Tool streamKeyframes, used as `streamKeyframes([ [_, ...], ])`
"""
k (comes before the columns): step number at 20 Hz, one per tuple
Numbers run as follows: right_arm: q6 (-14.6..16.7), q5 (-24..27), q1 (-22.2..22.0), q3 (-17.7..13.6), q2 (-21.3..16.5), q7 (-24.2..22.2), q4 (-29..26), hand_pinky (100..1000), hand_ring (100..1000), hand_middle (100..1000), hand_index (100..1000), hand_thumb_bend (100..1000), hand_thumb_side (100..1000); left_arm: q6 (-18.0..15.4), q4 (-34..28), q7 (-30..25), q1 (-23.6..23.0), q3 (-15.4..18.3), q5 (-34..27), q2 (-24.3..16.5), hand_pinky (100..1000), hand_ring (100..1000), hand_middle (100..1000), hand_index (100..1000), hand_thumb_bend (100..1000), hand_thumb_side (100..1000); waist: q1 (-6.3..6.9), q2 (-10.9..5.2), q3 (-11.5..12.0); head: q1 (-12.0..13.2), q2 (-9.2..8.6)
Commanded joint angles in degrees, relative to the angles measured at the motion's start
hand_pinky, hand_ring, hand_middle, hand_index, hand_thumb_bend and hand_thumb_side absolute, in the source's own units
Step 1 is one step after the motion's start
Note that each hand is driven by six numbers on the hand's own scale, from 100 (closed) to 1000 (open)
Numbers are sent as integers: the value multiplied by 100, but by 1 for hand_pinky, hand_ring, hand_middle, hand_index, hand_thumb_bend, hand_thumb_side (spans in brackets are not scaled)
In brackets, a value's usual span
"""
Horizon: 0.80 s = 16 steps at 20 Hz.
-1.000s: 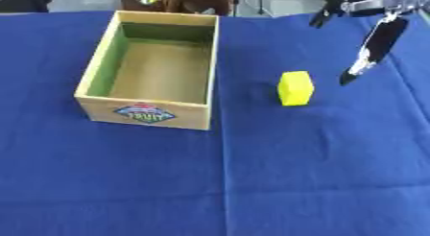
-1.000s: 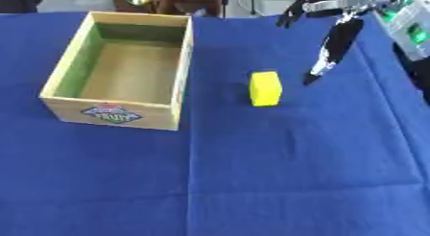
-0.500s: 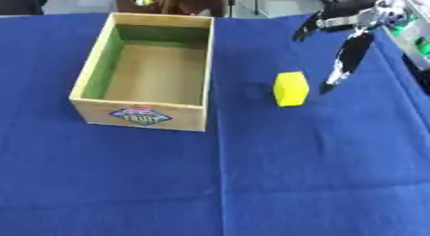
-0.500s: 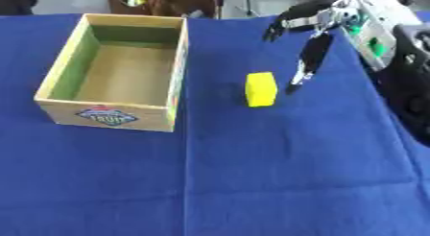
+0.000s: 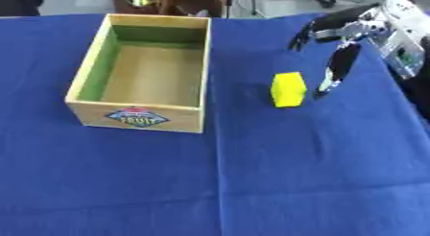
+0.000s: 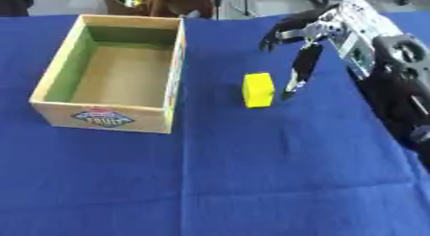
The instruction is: Pick up objects on the table and place them in the box.
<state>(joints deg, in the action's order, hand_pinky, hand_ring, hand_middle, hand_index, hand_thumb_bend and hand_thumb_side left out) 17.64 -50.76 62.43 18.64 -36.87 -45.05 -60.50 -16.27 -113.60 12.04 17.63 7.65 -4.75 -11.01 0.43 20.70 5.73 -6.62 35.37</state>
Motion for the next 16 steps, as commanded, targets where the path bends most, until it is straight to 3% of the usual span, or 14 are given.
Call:
streamKeyframes([
  [1,-9,-137,58,-61,-44,118,4,867,904,790,939,693,366,-5,-99,-19,58,-14,-26,-39,479,573,639,780,100,1000,8,-96,8,-18,-62],
  [7,-17,-362,-29,-69,14,364,132,859,897,767,910,656,371,-11,-99,-28,75,-16,-22,-25,479,573,638,779,100,1000,21,-54,14,-25,-82],
  [10,-18,-410,-32,-76,21,438,157,858,895,760,895,606,369,-5,-99,-31,74,-16,-13,-20,479,572,638,779,100,1000,22,-40,3,-21,-75],
  [12,-12,-431,-15,-75,21,474,149,856,893,743,878,523,360,-5,-99,-33,74,-17,-9,-20,479,573,638,779,100,1000,21,-38,-2,-23,-69],
  [16,32,-426,35,-48,6,506,63,853,889,728,857,499,372,-3,-99,-40,68,-19,-6,-22,479,573,638,778,100,1000,18,-43,-12,-27,-61],
])
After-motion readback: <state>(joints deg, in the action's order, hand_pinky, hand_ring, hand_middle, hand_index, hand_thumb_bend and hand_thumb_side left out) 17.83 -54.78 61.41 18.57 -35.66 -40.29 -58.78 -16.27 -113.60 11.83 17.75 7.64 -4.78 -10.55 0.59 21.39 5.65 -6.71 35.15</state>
